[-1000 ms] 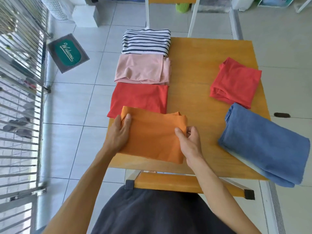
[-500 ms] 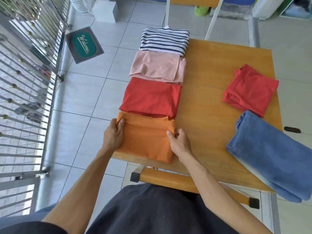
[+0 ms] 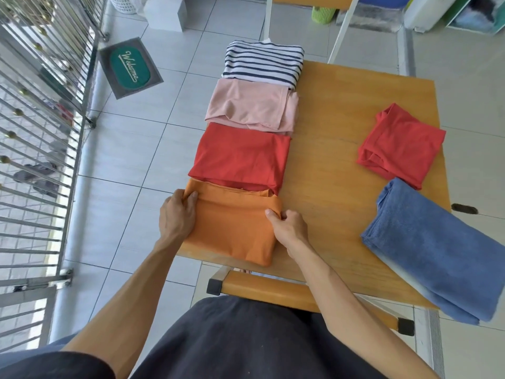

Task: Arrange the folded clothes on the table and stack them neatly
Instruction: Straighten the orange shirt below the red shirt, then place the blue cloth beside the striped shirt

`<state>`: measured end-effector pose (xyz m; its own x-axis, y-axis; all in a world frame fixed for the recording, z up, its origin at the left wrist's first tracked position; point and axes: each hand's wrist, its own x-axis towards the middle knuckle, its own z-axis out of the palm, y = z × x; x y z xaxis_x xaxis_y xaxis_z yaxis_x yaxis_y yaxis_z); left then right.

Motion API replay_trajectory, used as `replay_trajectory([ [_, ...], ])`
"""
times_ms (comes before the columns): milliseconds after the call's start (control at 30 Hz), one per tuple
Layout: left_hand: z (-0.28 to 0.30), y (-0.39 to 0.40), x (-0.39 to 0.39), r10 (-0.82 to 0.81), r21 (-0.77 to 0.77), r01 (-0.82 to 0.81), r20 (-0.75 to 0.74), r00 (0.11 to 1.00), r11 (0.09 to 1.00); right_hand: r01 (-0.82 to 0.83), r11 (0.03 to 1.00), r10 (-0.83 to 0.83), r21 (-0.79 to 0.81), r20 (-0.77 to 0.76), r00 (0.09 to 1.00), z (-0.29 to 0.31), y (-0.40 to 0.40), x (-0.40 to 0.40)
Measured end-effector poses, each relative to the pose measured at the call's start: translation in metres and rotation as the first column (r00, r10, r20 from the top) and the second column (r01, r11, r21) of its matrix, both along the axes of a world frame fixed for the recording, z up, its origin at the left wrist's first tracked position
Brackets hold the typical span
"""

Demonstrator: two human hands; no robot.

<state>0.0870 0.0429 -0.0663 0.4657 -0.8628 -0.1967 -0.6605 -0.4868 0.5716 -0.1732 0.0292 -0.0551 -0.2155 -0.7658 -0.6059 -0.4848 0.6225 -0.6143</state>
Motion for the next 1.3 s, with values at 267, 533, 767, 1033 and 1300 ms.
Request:
replay_trajectory([
  [267,0.010,-0.003,-0.008,0.013,0.026,-0.014,0.025,1.000,1.000,-0.050,0.999,0.051,0.014,-0.137,0.989,0.012,-0.001,0.000],
  [533,0.048,-0.010,-0.031,-0.063,-0.144,0.082,0.129,0.990,0.986,-0.091,0.996,0.092,0.015,-0.133,0.987,0.027,-0.001,-0.009],
  [767,0.081,-0.032,-0.128,-0.423,-0.272,0.406,-0.003,0.906,0.872,0.053,0.994,-0.060,-0.097,-0.066,0.996,0.060,-0.009,-0.041],
  [1033,0.087,-0.047,-0.231,-0.745,-0.191,0.724,-0.078,0.662,0.663,0.289,0.939,-0.279,-0.189,0.076,0.957,0.091,-0.003,-0.107],
  [1300,0.072,-0.053,-0.316,-0.797,-0.039,0.810,-0.212,0.565,0.585,0.640,0.712,-0.664,-0.290,0.018,0.747,0.108,0.043,-0.248],
])
